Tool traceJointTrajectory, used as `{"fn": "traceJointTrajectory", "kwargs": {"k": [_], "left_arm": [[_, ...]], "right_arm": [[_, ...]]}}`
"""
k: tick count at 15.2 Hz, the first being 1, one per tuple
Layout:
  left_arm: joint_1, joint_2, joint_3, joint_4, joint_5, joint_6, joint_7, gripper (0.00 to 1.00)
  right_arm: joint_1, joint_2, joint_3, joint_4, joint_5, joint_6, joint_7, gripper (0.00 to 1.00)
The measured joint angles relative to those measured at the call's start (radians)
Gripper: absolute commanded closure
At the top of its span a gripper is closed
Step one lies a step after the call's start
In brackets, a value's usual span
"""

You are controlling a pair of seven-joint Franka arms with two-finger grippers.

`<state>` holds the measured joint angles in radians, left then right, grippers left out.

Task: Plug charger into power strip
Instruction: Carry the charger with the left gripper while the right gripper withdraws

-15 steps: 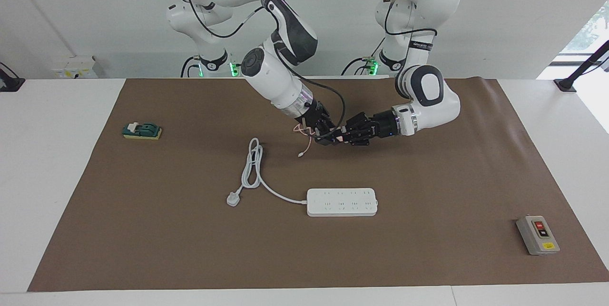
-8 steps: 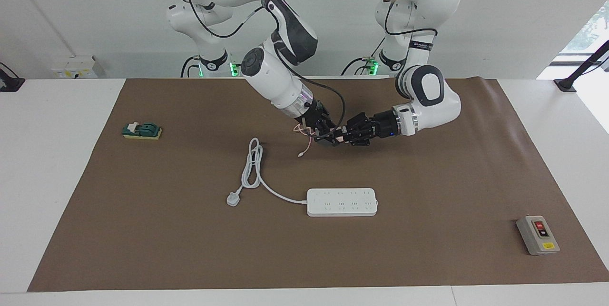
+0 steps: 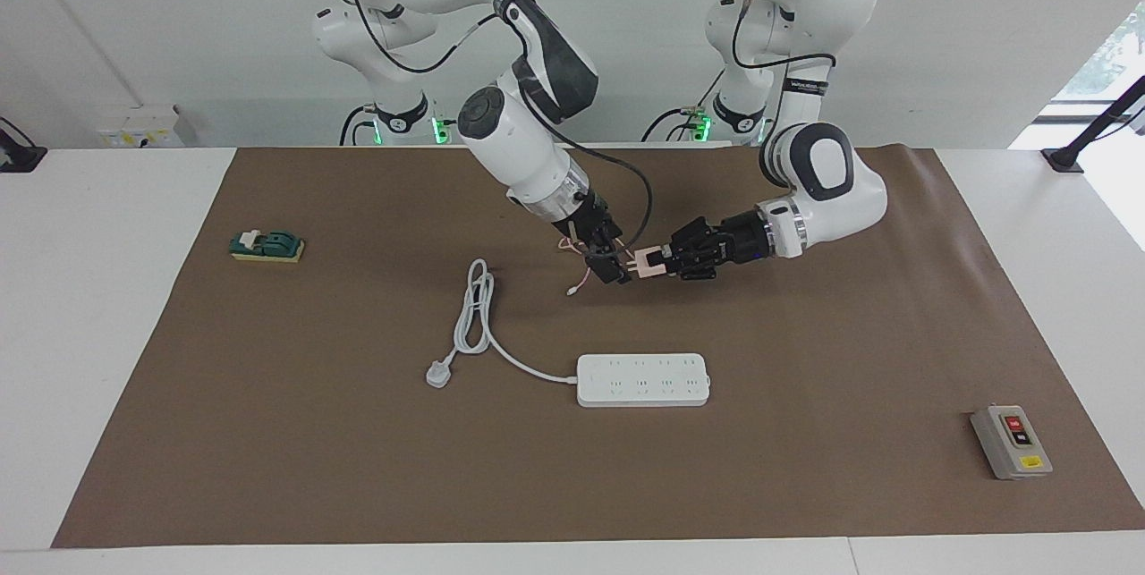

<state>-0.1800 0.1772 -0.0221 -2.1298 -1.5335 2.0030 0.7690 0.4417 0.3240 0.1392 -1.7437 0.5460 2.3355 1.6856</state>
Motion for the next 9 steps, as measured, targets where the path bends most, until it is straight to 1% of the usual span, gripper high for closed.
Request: {"fn": "traceJointTrajectory", "kwargs": {"k": [2, 4, 6, 9], "left_arm": [[0.047, -0.016, 0.002, 0.007, 0.101, 0.025, -0.067, 1.0], [0.096, -0.044, 0.004, 0.015, 0.238, 0.031, -0.191, 1.0], [0.135, -0.082, 0.008, 0.029, 0.438, 0.034, -0.355, 1.0], [0.18, -0.143, 0.011, 0.067, 0.717, 0.021, -0.549, 1.0]], "right_arm": [[-0.003, 0.0, -0.001, 0.0, -0.024, -0.037, -0.035, 0.0], [-0.012, -0.004, -0.008, -0.004, -0.027, -0.063, -0.121, 0.0], [-0.043, -0.016, -0.011, -0.02, -0.047, -0.081, -0.235, 0.0], [-0.098, -0.052, -0.013, -0.045, -0.151, -0.153, -0.42, 0.0]]}}
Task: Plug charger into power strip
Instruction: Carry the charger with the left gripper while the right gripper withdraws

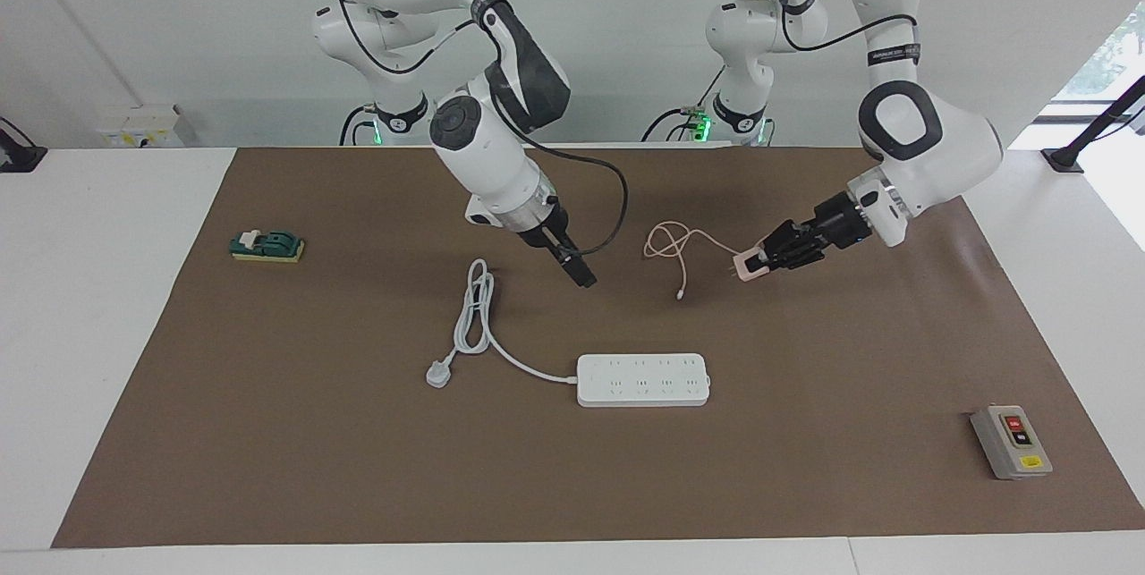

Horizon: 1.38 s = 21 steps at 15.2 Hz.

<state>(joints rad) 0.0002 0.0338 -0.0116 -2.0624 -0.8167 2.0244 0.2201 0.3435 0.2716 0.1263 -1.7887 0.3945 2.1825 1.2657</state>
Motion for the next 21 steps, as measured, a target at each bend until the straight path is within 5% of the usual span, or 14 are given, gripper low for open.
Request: {"fn": "traceJointTrajectory", "kwargs": {"k": [6, 14, 21], "left_arm": [[0.006, -0.058, -0.005, 0.08, 0.342, -0.135, -0.237, 1.0], [0.023, -0.058, -0.003, 0.174, 0.566, -0.159, -0.392, 1.0], [0.025, -0.055, -0.004, 0.219, 0.625, -0.193, -0.572, 1.0]], "right_arm": [[-0.079, -0.056, -0.002, -0.014, -0.201, -0.062, -0.342, 0.0], [-0.324, -0.176, -0.006, -0.014, -0.319, -0.259, -0.954, 0.0], [-0.353, -0.308, -0.005, -0.015, -0.409, -0.409, -1.068, 0.0]]}}
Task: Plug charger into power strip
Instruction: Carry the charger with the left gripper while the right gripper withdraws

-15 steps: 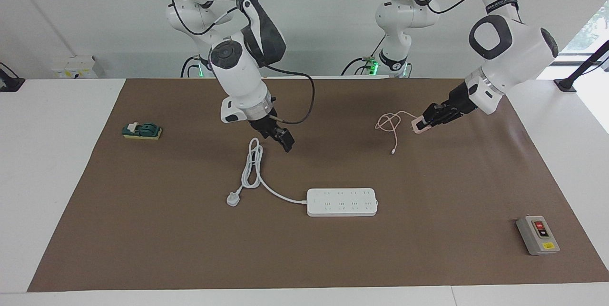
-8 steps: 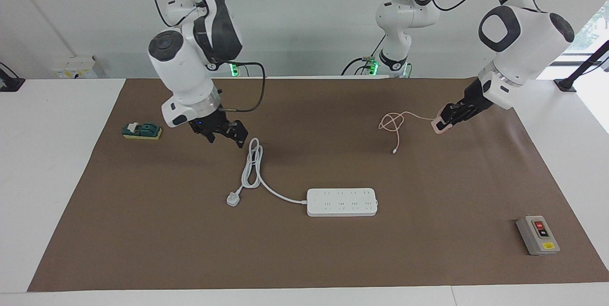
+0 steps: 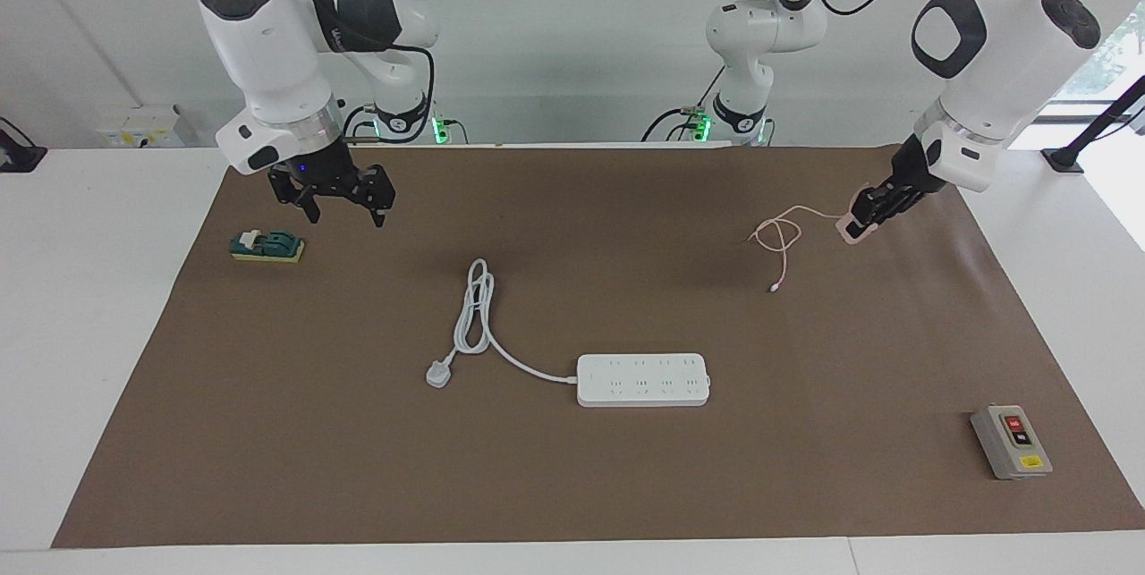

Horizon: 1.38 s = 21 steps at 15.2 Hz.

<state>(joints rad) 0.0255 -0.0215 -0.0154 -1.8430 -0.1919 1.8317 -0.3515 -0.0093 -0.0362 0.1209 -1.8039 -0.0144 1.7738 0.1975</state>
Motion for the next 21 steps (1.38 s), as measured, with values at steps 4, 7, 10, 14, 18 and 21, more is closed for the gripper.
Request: {"fn": "traceJointTrajectory", "kwargs": {"k": [4, 7, 10, 14, 18, 21], "left_arm": [[0.008, 0.008, -0.003, 0.001, 0.083, 0.047, -0.374, 1.0], [0.004, 0.013, -0.015, 0.001, 0.093, 0.053, -0.564, 1.0], [-0.027, 0.014, -0.018, 0.001, 0.093, 0.056, -0.759, 1.0], [-0.115, 0.036, -0.021, 0.002, 0.118, 0.061, -1.026, 1.0], [-0.179, 0.132, -0.021, 0.066, 0.146, 0.068, -1.199, 1.0], [-0.219, 0.226, -0.021, 0.15, 0.163, 0.068, -1.292, 1.0]], "right_arm": [[-0.012, -0.023, 0.0, -0.002, -0.02, -0.027, -0.054, 0.0], [-0.048, -0.023, 0.0, -0.004, -0.023, -0.02, -0.119, 0.0], [-0.075, -0.022, 0.0, -0.004, -0.031, -0.019, -0.172, 0.0], [-0.074, -0.022, 0.008, -0.004, -0.036, -0.038, -0.169, 0.0], [-0.06, -0.023, 0.013, 0.0, -0.036, -0.048, -0.168, 0.0], [-0.054, -0.023, 0.015, 0.002, -0.036, -0.063, -0.167, 0.0]]}}
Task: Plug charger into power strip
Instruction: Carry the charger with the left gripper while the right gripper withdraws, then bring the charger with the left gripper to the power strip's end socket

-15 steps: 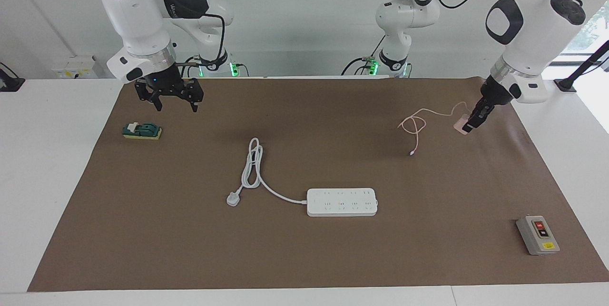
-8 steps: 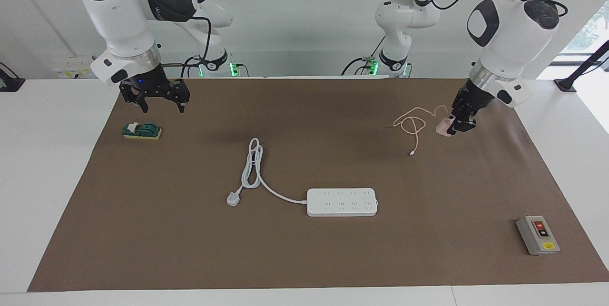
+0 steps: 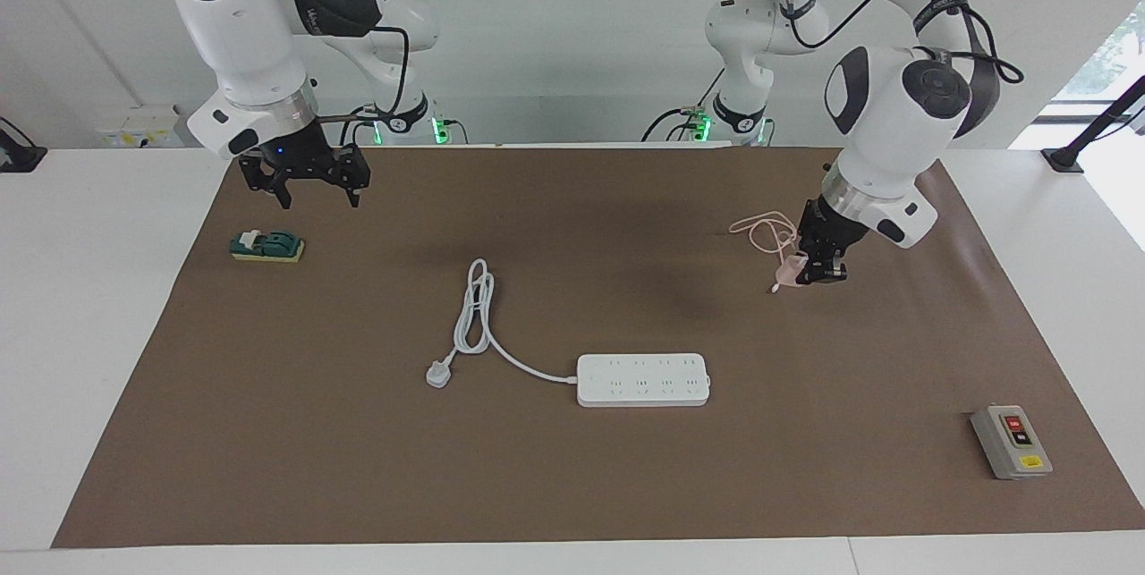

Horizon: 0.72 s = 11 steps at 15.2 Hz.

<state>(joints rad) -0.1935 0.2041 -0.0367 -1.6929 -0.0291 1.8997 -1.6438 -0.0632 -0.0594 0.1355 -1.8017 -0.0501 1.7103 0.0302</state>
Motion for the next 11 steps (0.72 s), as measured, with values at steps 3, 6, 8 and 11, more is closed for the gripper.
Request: {"fn": "traceJointTrajectory", "kwargs": {"k": [3, 6, 8, 11], "left_arm": [[-0.035, 0.056, 0.001, 0.045, 0.005, -0.005, -0.057, 1.0], [-0.057, 0.121, 0.002, 0.132, 0.02, -0.057, -0.094, 1.0], [-0.075, 0.183, 0.003, 0.207, 0.032, -0.088, -0.124, 1.0], [-0.114, 0.281, 0.014, 0.296, 0.039, -0.105, -0.161, 1.0]], "right_arm": [[0.0, -0.002, 0.0, 0.03, 0.0, -0.076, 0.0, 0.0], [0.0, -0.015, 0.0, 0.055, 0.0, -0.132, 0.0, 0.0], [0.0, -0.024, 0.0, 0.061, 0.0, -0.142, 0.0, 0.0], [0.006, -0.032, -0.005, 0.063, 0.0, -0.146, 0.0, 0.0]]}}
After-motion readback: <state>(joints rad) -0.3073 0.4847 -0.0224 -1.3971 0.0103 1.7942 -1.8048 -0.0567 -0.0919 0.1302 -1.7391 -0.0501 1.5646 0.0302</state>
